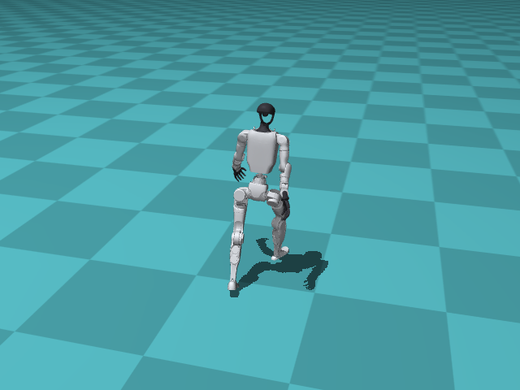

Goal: Walk run

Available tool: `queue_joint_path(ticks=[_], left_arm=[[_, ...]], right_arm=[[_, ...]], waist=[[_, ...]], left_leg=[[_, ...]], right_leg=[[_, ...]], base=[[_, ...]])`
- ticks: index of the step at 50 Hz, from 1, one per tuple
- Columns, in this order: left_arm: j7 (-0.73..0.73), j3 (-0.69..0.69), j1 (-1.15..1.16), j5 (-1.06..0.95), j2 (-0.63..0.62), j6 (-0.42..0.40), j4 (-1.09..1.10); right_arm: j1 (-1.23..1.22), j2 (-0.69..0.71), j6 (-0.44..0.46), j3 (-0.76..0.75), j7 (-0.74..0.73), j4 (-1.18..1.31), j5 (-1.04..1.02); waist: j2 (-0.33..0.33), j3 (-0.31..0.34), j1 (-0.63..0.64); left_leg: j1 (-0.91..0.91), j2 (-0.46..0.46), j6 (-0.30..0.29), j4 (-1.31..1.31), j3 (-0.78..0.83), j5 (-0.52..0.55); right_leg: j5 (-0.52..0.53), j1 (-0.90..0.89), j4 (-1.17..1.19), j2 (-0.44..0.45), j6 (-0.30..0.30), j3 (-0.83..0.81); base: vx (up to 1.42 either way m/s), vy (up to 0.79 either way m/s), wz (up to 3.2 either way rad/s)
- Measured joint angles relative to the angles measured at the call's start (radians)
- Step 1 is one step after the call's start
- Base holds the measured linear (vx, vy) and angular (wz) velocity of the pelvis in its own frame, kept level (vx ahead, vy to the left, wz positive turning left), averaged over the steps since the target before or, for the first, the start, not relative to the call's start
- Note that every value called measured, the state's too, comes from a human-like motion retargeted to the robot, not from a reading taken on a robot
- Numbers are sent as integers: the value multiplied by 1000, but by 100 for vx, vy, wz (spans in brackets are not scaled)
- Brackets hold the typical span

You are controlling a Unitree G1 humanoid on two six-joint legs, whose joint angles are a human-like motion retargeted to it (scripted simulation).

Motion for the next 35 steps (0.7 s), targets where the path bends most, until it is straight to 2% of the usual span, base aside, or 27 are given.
queue_joint_path(ticks=[2, 4, 5, 6, 7, 8, 9, 11, 12, 13, 17, 20, 22, 25, 26, 28, 30, 32, 33, 35], left_arm=[[-14, 60, 81, 51, -34, 3, 0], [-75, 114, 165, 144, -76, 29, 13], [-102, 132, 205, 191, -101, 55, 30], [-116, 144, 231, 230, -116, 89, 77], [-130, 152, 254, 265, -126, 124, 130], [-141, 150, 270, 291, -124, 159, 194], [-149, 152, 286, 313, -123, 190, 254], [-160, 159, 331, 345, -125, 237, 358], [-168, 160, 359, 355, -125, 250, 399], [-182, 155, 391, 361, -124, 255, 431], [-179, 171, 532, 401, -132, 277, 503], [-157, 218, 618, 433, -159, 299, 543], [-167, 251, 649, 430, -166, 324, 577], [-239, 280, 672, 421, -154, 369, 608], [-274, 285, 670, 424, -149, 378, 599], [-318, 283, 663, 433, -137, 385, 575], [-302, 269, 648, 445, -125, 370, 536], [-241, 265, 611, 431, -125, 338, 487], [-214, 252, 592, 412, -121, 323, 463], [-168, 199, 543, 343, -102, 293, 427]], right_arm=[[-8, 10, 9, 2, -19, 0, 2], [-39, 26, -9, -4, -31, -2, 18], [-58, 31, -23, -3, -31, -6, 30], [-72, 34, -37, 17, -20, -21, 48], [-88, 37, -51, 40, -11, -36, 68], [-110, 40, -63, 66, -5, -51, 93], [-142, 42, -66, 87, -9, -64, 112], [-212, 45, -52, 121, -34, -88, 128], [-247, 46, -42, 137, -51, -102, 125], [-283, 44, -34, 153, -67, -119, 116], [-414, 21, -56, 219, -90, -224, 50], [-486, -3, -84, 247, -83, -348, -12], [-517, -15, -104, 266, -86, -431, -22], [-528, -25, -134, 277, -100, -531, -4], [-518, -16, -137, 276, -113, -553, 8], [-479, 1, -145, 269, -138, -576, 35], [-411, 14, -172, 242, -150, -560, 47], [-359, 45, -178, 243, -169, -492, 46], [-339, 57, -179, 246, -184, -440, 47], [-309, 48, -220, 272, -245, -321, 115]], waist=[[-13, -16, -31], [-11, -13, -58], [-23, -9, -57], [-54, -10, -37], [-81, -9, -20], [-101, -6, -12], [-110, 1, 11], [-113, 18, 82], [-111, 24, 115], [-105, 28, 139], [-69, 37, 210], [-20, 46, 263], [-18, 43, 295], [-23, 22, 338], [-14, 18, 347], [12, -1, 356], [16, -16, 386], [21, -17, 396], [40, -20, 381], [55, -15, 374]], left_leg=[[34, -30, -22, 61, 22, 199], [12, 22, -24, 225, 158, 414], [-14, 39, -28, 346, 218, 488], [-46, 25, 0, 454, 260, 495], [-83, 24, 30, 558, 298, 471], [-132, 49, 65, 653, 325, 388], [-188, 69, 63, 714, 336, 333], [-311, 84, 14, 766, 327, 263], [-369, 91, -1, 764, 329, 229], [-415, 116, 13, 741, 355, 185], [-567, 207, 95, 487, 492, 66], [-704, 196, 113, 242, 429, 40], [-789, 175, 106, 108, 317, 48], [-880, 185, 119, 61, 277, 34], [-888, 195, 130, 111, 269, 64], [-883, 209, 171, 208, 298, 126], [-882, 243, 184, 320, 240, 112], [-851, 256, 179, 405, 176, 7], [-800, 268, 186, 411, 184, -43], [-693, 299, 184, 392, 246, -95]], right_leg=[[114, 47, 22, 1, 4, 30], [97, 93, 101, -46, -2, 47], [66, 135, 116, -65, 4, 77], [35, 189, 104, -68, 4, 94], [8, 240, 94, -77, 4, 96], [-11, 286, 87, -99, 7, 69], [-19, 333, 60, -89, 8, 56], [-13, 434, -26, -32, 14, 54], [-7, 486, -76, -1, 20, 56], [-2, 535, -123, 27, 25, 52], [-7, 703, -261, 134, 46, 49], [-19, 831, -349, 213, 69, 82], [-41, 884, -365, 220, 91, 113], [-64, 931, -344, 217, 130, 157], [-52, 950, -327, 223, 155, 173], [7, 985, -282, 252, 193, 188], [174, 993, -185, 253, 183, 166], [400, 933, 28, 197, 158, 82], [473, 901, 151, 185, 142, 16], [452, 806, 385, 157, 97, 0]], base=[[152, -29, 16], [141, -19, 44], [134, -18, -11], [140, -22, -37], [141, -26, -31], [121, -20, -20], [104, -15, -33], [95, -10, -101], [94, -8, -111], [99, -7, -82], [110, -2, -66], [105, 12, -93], [105, 19, -80], [120, 25, -67], [137, 31, -63], [127, 27, -17], [135, 24, -24], [120, 10, -44], [113, 14, -20], [121, 24, -29]])
